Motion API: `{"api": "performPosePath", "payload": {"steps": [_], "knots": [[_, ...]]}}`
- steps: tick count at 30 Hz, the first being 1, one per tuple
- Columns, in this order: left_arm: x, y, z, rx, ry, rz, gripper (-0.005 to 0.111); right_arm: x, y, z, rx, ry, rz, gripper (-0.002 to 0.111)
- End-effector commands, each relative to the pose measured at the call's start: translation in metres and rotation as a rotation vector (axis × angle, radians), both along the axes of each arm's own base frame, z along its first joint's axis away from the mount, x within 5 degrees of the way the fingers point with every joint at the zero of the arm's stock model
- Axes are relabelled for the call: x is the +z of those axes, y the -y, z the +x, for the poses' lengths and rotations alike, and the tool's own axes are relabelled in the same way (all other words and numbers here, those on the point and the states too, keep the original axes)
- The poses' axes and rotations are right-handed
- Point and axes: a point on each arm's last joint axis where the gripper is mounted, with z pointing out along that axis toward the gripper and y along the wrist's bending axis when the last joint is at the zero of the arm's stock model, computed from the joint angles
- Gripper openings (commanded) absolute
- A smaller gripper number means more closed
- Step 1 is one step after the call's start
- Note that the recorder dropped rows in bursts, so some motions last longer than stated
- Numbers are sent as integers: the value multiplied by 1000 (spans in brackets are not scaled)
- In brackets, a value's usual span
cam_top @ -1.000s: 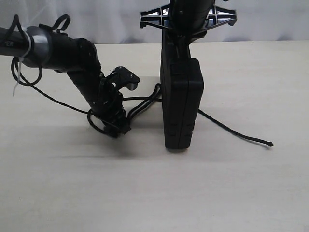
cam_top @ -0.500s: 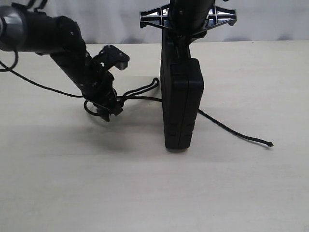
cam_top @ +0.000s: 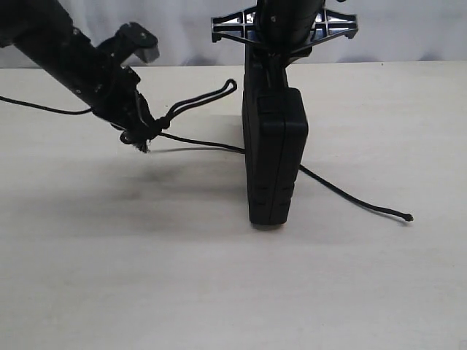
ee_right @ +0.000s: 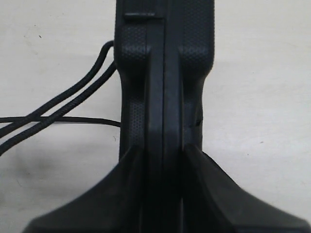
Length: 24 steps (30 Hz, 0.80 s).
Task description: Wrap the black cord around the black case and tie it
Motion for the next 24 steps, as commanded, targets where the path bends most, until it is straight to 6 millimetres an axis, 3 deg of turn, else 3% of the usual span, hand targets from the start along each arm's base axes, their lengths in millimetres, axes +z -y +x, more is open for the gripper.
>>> {"api": "performPosePath", "payload": {"steps": [1, 10, 21, 24], "knots": [[21, -8, -3, -98, 33, -165, 0, 7, 2, 0, 5, 31, 4, 4], [23, -11, -11, -279, 42, -185, 0, 7, 2, 0, 5, 31, 4, 4], [44, -41, -11, -207, 65, -248, 0, 7, 2, 0, 5, 31, 4, 4], [48, -40, -14, -293, 92, -310, 0, 7, 2, 0, 5, 31, 4, 4]]}}
